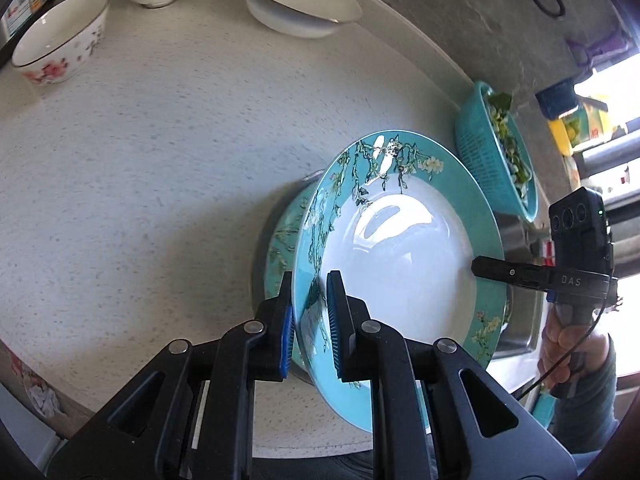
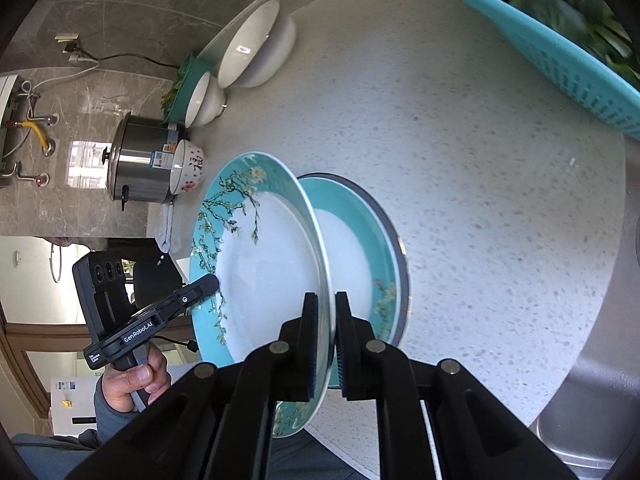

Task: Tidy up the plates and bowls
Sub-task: 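Carry the large teal floral plate over the plate stack and lower it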

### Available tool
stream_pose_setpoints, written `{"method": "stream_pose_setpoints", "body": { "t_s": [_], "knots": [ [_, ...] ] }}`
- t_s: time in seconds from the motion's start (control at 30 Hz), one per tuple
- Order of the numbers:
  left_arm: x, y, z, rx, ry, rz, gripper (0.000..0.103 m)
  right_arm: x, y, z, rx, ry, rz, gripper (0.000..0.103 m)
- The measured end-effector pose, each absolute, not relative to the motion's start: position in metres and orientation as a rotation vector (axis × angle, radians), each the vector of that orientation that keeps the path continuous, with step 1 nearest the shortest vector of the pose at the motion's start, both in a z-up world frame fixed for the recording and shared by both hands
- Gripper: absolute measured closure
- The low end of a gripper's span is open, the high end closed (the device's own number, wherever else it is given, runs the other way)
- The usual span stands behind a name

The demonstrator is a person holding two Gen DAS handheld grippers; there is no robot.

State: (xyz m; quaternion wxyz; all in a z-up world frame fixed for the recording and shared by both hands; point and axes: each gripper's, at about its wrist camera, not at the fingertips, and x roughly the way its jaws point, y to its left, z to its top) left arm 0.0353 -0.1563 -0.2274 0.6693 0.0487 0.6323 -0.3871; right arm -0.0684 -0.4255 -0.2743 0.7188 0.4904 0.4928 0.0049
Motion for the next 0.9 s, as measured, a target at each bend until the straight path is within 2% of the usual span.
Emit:
{"method": "stream_pose_setpoints", "body": {
  "t_s": [0.47,0.9],
  "knots": [
    [0.020,-0.182,-0.267,0.192,1.419,-0.799,0.089,-0.075,-0.428,-0.292,0.979,1.123,-0.039,0.091],
    [0.025,-0.180,-0.270,0.252,1.375,-0.747,0.085,-0.067,-0.407,-0.288,0.745,1.171,-0.092,0.086]
  ]
}}
